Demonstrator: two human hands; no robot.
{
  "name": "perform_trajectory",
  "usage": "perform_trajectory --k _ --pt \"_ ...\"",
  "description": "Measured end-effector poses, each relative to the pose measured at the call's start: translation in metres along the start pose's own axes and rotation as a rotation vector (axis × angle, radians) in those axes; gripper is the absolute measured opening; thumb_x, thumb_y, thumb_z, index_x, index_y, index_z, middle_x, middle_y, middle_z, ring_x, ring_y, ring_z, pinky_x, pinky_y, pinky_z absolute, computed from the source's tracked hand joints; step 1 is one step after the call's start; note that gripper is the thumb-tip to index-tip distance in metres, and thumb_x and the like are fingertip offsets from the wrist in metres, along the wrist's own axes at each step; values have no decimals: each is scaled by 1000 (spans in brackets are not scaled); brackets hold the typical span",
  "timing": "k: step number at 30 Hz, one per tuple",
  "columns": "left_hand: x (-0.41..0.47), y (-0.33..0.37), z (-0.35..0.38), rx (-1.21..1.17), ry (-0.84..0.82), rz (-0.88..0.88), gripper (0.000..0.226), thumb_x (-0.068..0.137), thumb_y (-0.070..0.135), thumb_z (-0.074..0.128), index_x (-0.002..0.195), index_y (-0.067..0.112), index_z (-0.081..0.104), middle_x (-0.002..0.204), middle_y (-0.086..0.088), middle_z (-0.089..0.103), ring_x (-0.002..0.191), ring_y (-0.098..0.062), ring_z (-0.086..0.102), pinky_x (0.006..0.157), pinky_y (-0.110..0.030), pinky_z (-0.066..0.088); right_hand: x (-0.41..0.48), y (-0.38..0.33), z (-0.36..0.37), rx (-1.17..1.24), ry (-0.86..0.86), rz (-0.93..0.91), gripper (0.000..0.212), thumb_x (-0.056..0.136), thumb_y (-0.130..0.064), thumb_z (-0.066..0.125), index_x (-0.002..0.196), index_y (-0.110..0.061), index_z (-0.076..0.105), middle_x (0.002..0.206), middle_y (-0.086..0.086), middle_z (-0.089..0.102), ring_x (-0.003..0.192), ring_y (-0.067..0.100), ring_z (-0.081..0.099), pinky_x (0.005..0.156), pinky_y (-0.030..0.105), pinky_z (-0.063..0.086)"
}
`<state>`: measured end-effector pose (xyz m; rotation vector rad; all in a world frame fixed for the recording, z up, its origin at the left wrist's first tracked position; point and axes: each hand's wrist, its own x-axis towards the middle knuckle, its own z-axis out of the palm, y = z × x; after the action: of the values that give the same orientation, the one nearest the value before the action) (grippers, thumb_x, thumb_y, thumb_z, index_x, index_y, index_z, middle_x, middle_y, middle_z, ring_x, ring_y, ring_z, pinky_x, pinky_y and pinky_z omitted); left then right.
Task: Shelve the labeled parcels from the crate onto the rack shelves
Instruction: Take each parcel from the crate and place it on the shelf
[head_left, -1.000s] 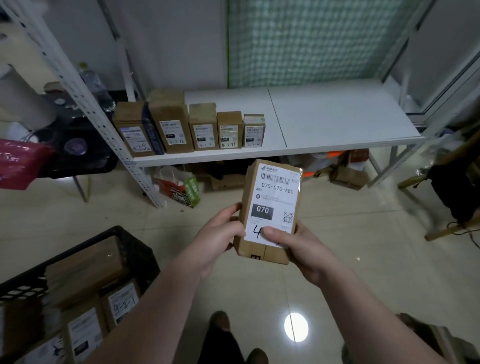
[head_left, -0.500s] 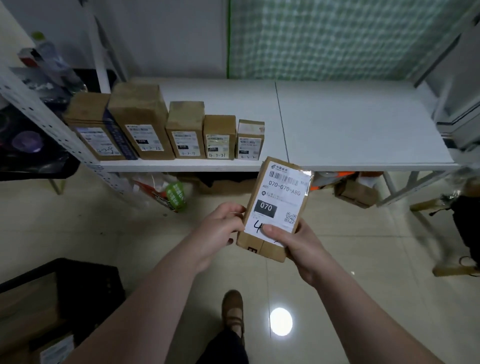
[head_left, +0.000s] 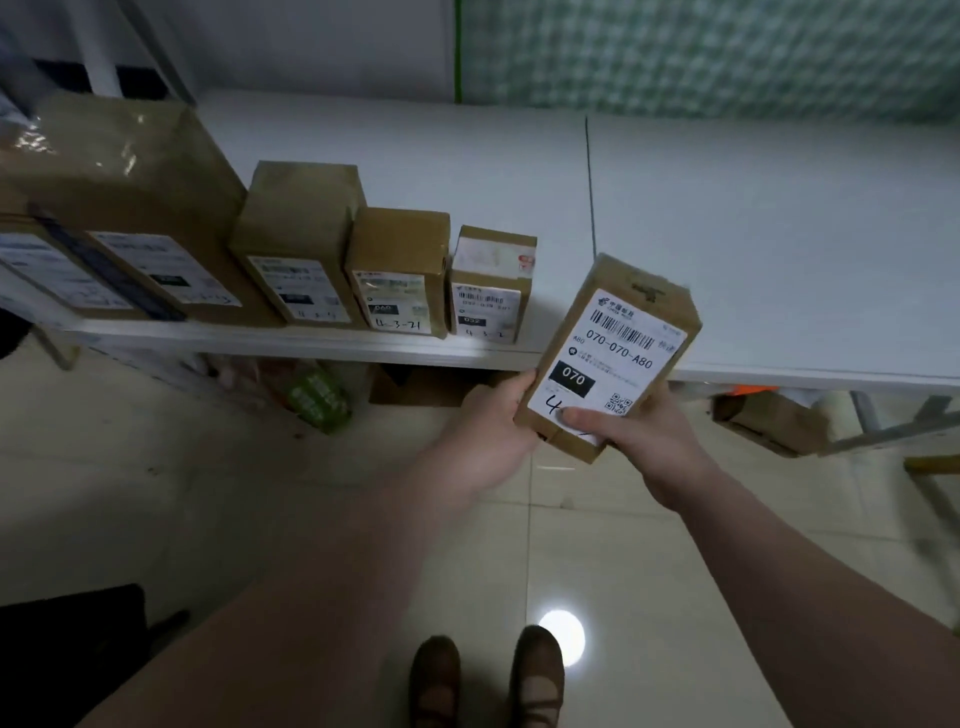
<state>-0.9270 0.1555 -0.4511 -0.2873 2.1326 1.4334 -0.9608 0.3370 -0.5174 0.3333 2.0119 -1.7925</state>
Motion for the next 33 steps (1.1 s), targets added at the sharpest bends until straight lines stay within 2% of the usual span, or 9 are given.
perform_trajectory --k 3,7,9,12,17,22,27,30,33 --pt "48 -14 10 18 10 15 65 94 6 51 143 43 33 112 20 50 84 7 47 54 -7 36 46 7 -11 -103 -5 -78 76 57 -11 93 125 -11 58 112 1 73 101 21 71 75 41 60" --pt "95 -37 30 35 46 29 84 88 15 60 148 48 12 149 7 34 122 -10 45 66 -13 33 90 18 -21 -236 27 -135 70 54 -18 92 118 -15 65 108 -2 75 96 17 72 79 45 61" --pt "112 -49 38 32 53 26 87 87 15 61 149 46 8 152 7 31 123 -10 42 63 -13 32 103 23 -20 -313 55 -146 77 48 -28 91 119 -15 63 107 -4 74 95 15 72 81 41 61" --pt "128 -61 46 14 64 37 88 89 13 61 151 42 6 153 8 29 117 -2 36 63 -11 29 112 28 -14 -435 118 -199 72 57 -22 90 121 -15 59 108 -8 70 97 9 68 83 28 57" --pt "139 -69 50 -25 147 91 86 86 12 63 149 42 13 149 10 37 131 -11 38 86 -20 37 110 41 0 -442 226 -261 73 65 -18 87 126 -16 48 110 -7 65 101 11 62 76 12 47" --pt "138 -77 45 528 523 34 61 87 24 60 142 15 35 139 -7 43 128 -24 39 102 -36 40 110 43 11 -396 313 -252 78 67 -17 86 132 -19 43 110 -13 60 103 4 57 77 4 42" --pt "142 -93 33 887 473 23 69 83 31 59 143 13 30 149 -11 29 137 -31 26 109 -46 33 118 38 16 -363 328 -205 79 71 -13 84 136 -20 39 107 -16 55 105 4 54 75 3 38" --pt "144 -94 31 920 422 24 72 83 30 60 145 15 27 151 -9 24 139 -31 23 111 -48 29 122 35 20 -364 340 -203 79 72 -13 84 137 -20 39 115 -11 58 115 11 57 86 13 45" --pt "145 -93 27 925 405 44 73 84 31 60 146 16 25 152 -9 21 140 -31 21 112 -47 28 127 31 23 -373 346 -196 79 72 -12 83 137 -20 39 121 -7 61 117 14 58 79 6 41"
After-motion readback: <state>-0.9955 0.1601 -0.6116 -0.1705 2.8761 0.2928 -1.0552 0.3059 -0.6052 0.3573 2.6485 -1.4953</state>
